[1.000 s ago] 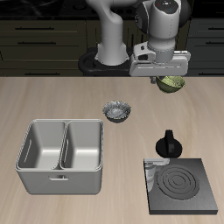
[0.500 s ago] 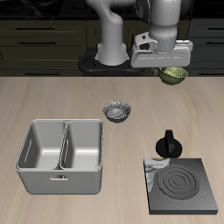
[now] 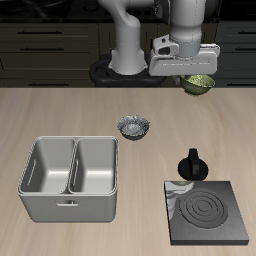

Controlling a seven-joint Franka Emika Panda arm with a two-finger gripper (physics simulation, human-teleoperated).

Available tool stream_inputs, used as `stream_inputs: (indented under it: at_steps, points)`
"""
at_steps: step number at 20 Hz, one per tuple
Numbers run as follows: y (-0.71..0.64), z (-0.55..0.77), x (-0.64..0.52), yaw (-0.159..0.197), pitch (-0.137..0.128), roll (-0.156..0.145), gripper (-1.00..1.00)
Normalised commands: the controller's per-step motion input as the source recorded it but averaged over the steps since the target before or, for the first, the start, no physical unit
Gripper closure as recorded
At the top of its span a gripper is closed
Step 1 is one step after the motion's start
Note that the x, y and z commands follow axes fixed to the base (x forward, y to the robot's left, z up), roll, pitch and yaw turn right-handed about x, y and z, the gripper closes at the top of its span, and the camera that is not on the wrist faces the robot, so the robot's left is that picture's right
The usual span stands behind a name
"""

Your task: Place the green bowl on the flat stove

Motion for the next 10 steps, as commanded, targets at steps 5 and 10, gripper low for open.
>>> stream_inputs:
  at_steps: [5, 10]
  points:
    - [0.0, 0.23, 0.2, 0.016, -0.026, 0.001, 1.0]
    - [0.01, 0.22, 0.41, 0.023, 0.0, 0.002, 1.0]
